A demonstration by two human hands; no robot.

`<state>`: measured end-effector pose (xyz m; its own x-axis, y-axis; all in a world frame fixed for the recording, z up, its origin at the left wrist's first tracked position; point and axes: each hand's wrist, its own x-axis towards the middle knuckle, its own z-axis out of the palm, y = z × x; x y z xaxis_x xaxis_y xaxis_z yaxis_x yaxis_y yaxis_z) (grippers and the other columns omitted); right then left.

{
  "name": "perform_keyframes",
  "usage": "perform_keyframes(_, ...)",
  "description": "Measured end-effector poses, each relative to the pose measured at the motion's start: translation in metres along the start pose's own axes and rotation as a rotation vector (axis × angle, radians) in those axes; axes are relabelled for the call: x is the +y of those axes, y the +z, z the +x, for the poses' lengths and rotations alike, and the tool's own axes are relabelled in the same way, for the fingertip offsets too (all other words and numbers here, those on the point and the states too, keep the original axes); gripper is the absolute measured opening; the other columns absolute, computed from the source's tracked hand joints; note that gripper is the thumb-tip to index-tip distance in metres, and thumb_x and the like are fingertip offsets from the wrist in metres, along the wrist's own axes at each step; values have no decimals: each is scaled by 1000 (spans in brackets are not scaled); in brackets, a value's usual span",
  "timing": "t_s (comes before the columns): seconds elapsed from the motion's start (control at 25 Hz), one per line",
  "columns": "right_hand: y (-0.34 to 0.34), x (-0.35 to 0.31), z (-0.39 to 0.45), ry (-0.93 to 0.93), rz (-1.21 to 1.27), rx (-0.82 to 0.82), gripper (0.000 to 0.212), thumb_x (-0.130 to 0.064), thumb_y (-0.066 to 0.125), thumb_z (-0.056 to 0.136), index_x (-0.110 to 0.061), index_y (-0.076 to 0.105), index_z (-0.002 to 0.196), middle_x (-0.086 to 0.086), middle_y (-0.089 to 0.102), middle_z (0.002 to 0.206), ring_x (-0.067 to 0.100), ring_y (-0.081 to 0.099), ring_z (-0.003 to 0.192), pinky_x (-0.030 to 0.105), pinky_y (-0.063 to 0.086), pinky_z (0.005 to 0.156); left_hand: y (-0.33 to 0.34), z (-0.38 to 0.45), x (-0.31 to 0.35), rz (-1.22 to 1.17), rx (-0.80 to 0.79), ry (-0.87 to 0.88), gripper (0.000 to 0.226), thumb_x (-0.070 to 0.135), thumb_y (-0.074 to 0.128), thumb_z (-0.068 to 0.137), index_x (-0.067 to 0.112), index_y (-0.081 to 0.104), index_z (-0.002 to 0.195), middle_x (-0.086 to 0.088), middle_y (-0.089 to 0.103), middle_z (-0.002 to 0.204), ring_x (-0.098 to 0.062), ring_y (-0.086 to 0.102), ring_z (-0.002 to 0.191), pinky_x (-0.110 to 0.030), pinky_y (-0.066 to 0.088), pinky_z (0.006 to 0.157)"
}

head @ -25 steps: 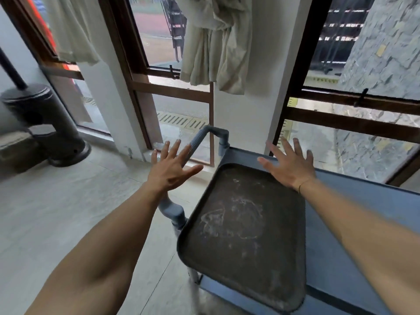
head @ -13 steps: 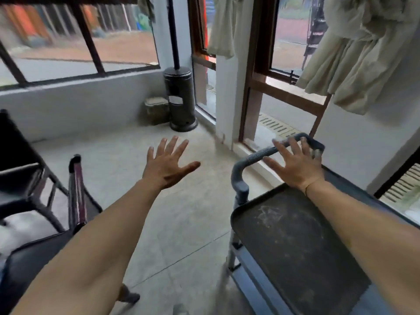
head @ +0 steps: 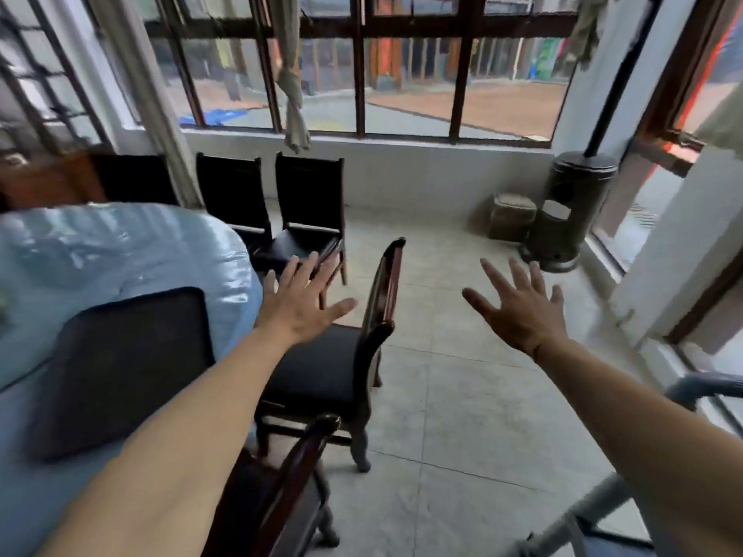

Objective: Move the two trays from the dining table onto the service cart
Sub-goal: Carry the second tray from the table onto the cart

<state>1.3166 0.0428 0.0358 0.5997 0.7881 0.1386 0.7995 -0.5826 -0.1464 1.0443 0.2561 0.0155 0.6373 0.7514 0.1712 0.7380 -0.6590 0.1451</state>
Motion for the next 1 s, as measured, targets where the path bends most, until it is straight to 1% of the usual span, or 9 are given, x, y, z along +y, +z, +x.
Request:
perform_keyframes(0.16,31,-115,6,-194,82,-22,88,-89,4,74,-48,8,152,-1,1,166,27,-4,151,63,8,116,-23,-71,-110,9,2,-200,101,94,12,68,43,6,154,9,-4,166,-16,-9,150,-52,-5,118)
perform_keyframes(0.24,44,-180,0,-292,119,-53,87,-89,6,74,-48,10,151,-1,2,166,26,-5,151,64,9,115,-35,-113,-164,15,10,-304,96,92,17,73,43,7,155,8,-3,166,-17,-7,151,-53,-4,118)
perform_keyframes(0.32,57,-239,-12,-372,126,-67,86,-88,8,75,-49,11,151,-1,4,166,26,-2,151,63,11,114,-43,-155,-212,19,25,-402,93,90,21,75,42,9,154,8,-1,166,-18,-5,151,-53,-3,119)
perform_keyframes(0.44,72,-307,-30,-469,125,-85,88,-89,5,74,-48,11,152,0,5,166,28,2,151,63,13,115,-50,-206,-265,36,40,-503,95,90,21,74,42,12,155,6,2,166,-20,-1,151,-52,1,119)
perform_keyframes(0.56,86,-358,-43,-517,147,-125,90,-91,4,72,-48,11,151,0,3,166,26,-1,151,63,10,114,-53,-248,-308,41,27,-589,90,87,25,79,41,12,155,5,3,166,-22,1,151,-53,5,119)
perform_keyframes(0.72,104,-404,-54,-551,121,-161,87,-88,9,75,-48,11,152,0,3,166,26,-2,151,63,11,115,-52,-283,-349,11,-11,-696,92,87,22,77,40,11,155,5,0,166,-21,-2,152,-53,2,119)
perform_keyframes(0.84,115,-427,-50,-570,126,-178,85,-88,12,77,-48,12,152,0,4,166,27,-1,151,63,10,114,-51,-287,-367,-18,-1,-727,92,88,20,77,40,10,155,5,-1,166,-19,-4,151,-53,1,118)
perform_keyframes(1.0,135,-459,-34,-601,96,-183,83,-88,13,78,-49,9,151,1,4,166,28,-1,151,62,11,114,-41,-277,-385,-33,-14,-761,89,86,23,80,40,10,155,6,0,166,-18,-3,151,-53,3,119)
